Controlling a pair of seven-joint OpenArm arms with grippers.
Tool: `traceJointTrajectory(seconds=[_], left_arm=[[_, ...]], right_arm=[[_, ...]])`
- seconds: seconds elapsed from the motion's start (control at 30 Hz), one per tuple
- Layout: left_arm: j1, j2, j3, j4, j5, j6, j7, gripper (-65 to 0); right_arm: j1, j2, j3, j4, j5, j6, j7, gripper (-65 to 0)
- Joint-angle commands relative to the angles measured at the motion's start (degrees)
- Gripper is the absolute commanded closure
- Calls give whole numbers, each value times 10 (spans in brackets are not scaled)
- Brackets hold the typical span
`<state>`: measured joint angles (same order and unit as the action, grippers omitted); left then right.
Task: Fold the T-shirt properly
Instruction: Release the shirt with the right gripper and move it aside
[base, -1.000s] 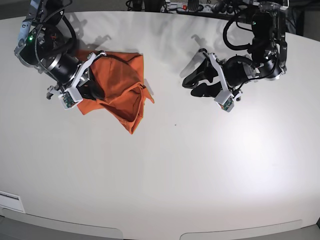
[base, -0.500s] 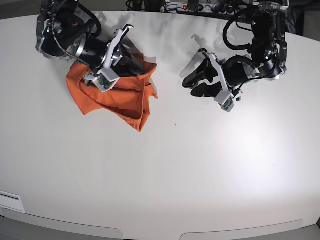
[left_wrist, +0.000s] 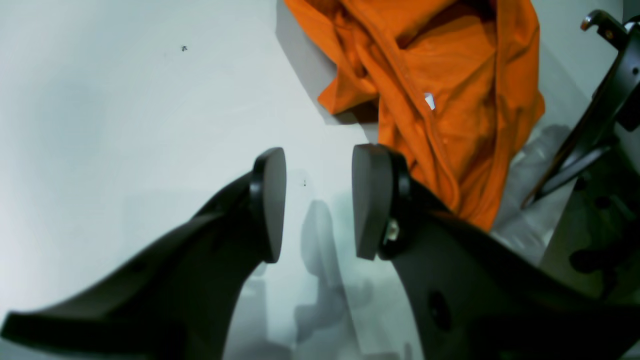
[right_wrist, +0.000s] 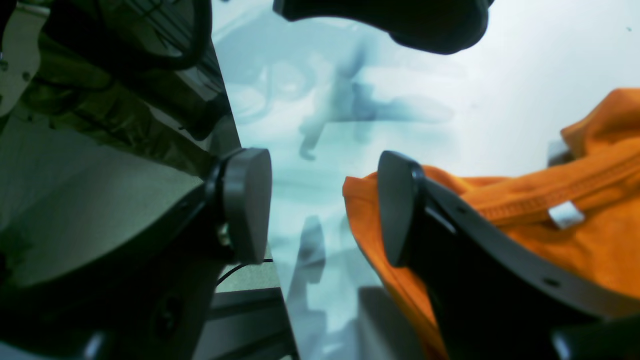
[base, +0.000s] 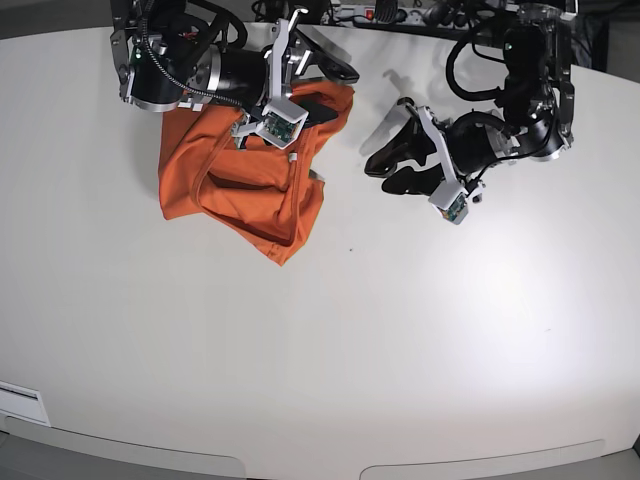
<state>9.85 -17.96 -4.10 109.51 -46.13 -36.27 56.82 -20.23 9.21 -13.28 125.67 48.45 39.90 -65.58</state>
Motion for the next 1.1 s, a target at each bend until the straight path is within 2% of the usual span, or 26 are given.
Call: traceJointTrajectory(seconds=[0.0, 0.07, 0.1, 0.13, 0.17, 0.2, 0.27, 0.3, 0.43, 0.47, 0.53, 0.7, 0.87, 0.97, 1.07], left_arm=[[-12, -3, -1, 10, -14, -6, -16, -241], [-19, -3, -1, 14, -14, -7, -14, -213], [-21, -3, -1, 19, -14, -6, -14, -157], [-21, -3, -1, 26, -14, -6, -14, -68], [-21, -5, -1, 35, -14, -6, -13, 0], [-21, -5, -1, 42, -14, -6, -9, 0], [-21, -5, -1, 54, -29, -17, -8, 0], [-21, -6, -1, 59, -52, -30, -6, 0], [-21, -6, 2, 71, -184, -37, 59, 0], [-21, -5, 7, 73, -207, -37, 76, 0], [-21, -4, 25, 75, -214, -37, 92, 0], [-21, -4, 113, 75, -136, -37, 80, 0], [-21, -4, 206, 75, -17, -37, 26, 0], [-21, -4, 231, 75, 46, -37, 1, 0], [-21, -5, 235, 74, 78, -37, -15, 0]], right_arm=[[12, 0, 2, 21, 14, 1, 14, -360], [27, 0, 8, 40, -2, 1, 14, -359], [32, 0, 15, 50, -12, 1, 15, -354], [36, 0, 25, 59, -23, 1, 15, -330], [39, 0, 38, 67, -35, 1, 15, -284], [41, 0, 53, 73, -47, 1, 16, -214], [48, 1, 90, 77, -85, 1, 35, -30], [49, 1, 112, 77, -107, 1, 56, 0], [48, 12, 204, 76, -186, 1, 162, 0], [49, 21, 223, 72, -189, -1, 177, 0], [50, 45, 250, 58, -186, -1, 200, 0], [85, 107, 250, -30, -163, 1, 206, 0], [143, 144, 214, -163, -148, 1, 206, 0], [179, 165, 184, -238, -148, 1, 206, 0], [204, 178, 151, -289, -136, 1, 205, 0]])
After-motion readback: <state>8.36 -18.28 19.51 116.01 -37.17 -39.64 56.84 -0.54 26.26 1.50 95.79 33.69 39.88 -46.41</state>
